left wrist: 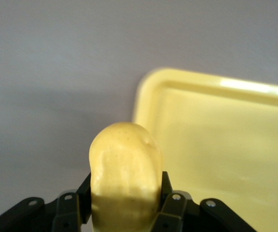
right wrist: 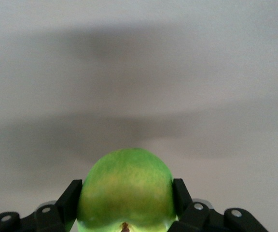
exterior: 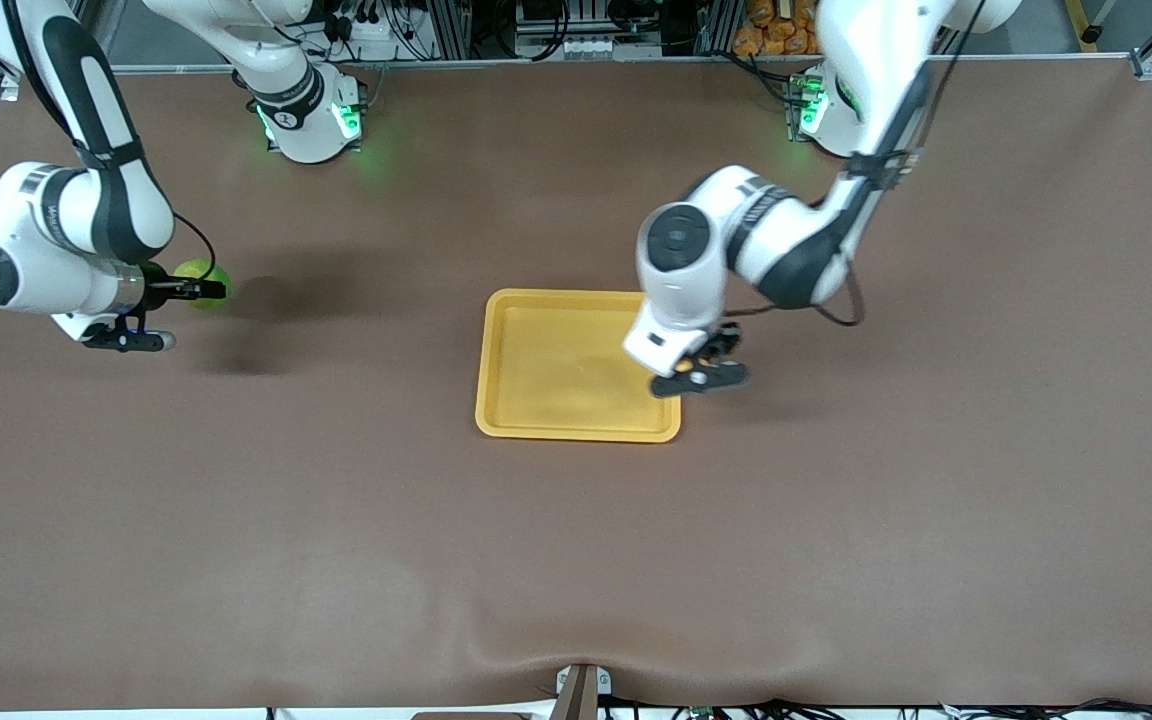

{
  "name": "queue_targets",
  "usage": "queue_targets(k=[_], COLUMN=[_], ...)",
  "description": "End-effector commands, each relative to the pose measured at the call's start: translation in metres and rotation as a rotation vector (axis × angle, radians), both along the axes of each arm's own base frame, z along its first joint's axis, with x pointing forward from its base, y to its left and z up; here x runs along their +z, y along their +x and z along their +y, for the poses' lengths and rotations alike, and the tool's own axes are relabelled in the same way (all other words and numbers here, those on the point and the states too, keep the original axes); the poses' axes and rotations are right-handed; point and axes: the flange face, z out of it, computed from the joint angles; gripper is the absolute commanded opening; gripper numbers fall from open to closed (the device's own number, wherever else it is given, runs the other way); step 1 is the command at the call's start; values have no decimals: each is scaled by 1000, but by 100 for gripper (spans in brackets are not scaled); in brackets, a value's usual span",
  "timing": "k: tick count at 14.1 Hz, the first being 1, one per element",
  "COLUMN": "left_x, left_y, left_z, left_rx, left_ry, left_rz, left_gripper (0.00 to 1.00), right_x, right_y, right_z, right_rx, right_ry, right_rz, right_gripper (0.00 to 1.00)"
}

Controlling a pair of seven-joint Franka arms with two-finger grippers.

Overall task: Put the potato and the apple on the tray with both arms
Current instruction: 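Carry the potato with the left gripper over the yellow tray, then lower the potato onto the tray while the right gripper lifts the apple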

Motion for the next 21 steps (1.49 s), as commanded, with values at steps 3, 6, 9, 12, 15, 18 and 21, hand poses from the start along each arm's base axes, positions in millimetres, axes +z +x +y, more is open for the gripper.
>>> queue_targets(k=[3,6,9,12,15,18,21], left_x=[-44,-72,-92,-92,-93,-93,-89], left_y=[-24,-46,-47,-45,-44,-45,-44], left_z=[-50,-60,-59,-60,-60,-62,-62], left_rx=[3,16,28,22,5,-8,-22], left_ry=[91,163,222,220,225,227,224], left_rz=[-78,-92,-172,-182,-197,-198,-198], left_gripper=[0,0,0,3,60,100,100], right_x=[56,61,65,65,61,54,47], right_y=[32,41,47,49,50,49,47], right_z=[42,86,116,134,160,195,221], right_rx=[-51,-93,-140,-154,-187,-220,-228], right_ry=[22,-16,11,16,10,-20,-39], right_rz=[48,35,30,19,17,7,2], right_gripper=[0,0,0,0,0,0,0])
